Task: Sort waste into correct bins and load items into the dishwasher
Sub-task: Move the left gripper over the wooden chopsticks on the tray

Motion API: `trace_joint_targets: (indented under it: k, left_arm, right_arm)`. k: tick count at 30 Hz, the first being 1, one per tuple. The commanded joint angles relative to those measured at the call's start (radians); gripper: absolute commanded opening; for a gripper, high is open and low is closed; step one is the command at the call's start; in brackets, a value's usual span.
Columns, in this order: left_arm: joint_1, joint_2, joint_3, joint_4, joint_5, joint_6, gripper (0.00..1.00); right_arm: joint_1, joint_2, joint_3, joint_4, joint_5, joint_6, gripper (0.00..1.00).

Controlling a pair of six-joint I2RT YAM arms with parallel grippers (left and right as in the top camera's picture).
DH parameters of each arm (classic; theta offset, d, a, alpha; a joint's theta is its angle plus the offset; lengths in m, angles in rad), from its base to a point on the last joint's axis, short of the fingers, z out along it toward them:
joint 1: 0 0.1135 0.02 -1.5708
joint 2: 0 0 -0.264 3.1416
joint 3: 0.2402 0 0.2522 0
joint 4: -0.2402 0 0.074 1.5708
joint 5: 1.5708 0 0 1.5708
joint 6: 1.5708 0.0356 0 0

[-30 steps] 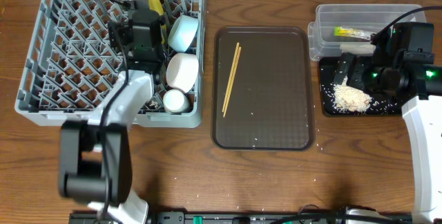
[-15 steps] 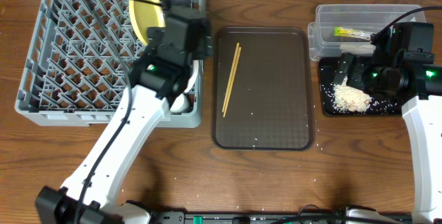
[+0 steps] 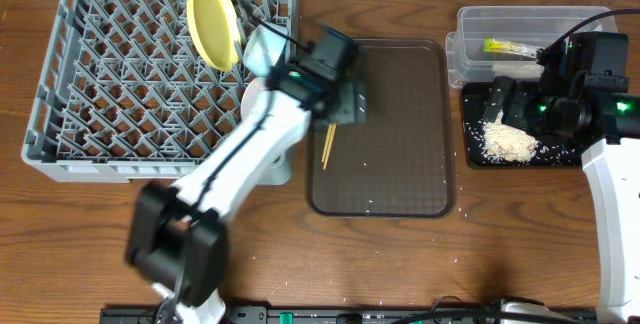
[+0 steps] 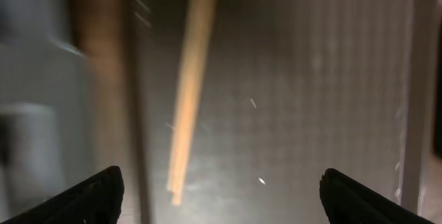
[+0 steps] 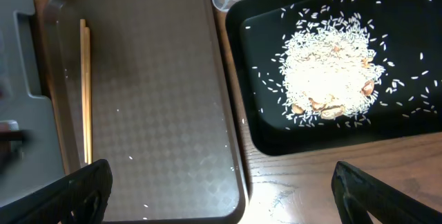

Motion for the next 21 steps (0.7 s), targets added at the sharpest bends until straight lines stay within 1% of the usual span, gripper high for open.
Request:
trace_joint_targets:
  k: [1,5,12,15,18,21]
  left_arm:
    - [-0.046,0.087,0.019,0.000,0.077,-0.005,0.92]
    - [-0.053,0.139,0.019,0.054,0.080,-0.005,0.93]
    - [-0.053,0.154,0.018,0.159,0.053,-0.003,0.92]
    - [-0.053,0.159,0.018,0.185,-0.033,0.026,0.92]
    - [-0.053,0.176,0.018,0.196,-0.121,0.029,0.93]
    - [-0.053,0.191,0.017,0.215,-0.153,0.033,0.97]
  right_arm:
    - [-0.006,0.004,0.010,-0.001,0.002,0.010,0.99]
    - [-0.006,0.004,0.010,-0.001,0.002,0.010,0.99]
    - [-0.006,0.004,0.010,-0.001,0.002,0.009,0.99]
    - [-0.006,0.004,0.010,-0.001,0.002,0.010,0.99]
    - [-0.006,0.004,0.010,-0.001,0.002,0.010,0.99]
    - [-0.006,0.004,0.010,-0.001,0.002,0.010,0.99]
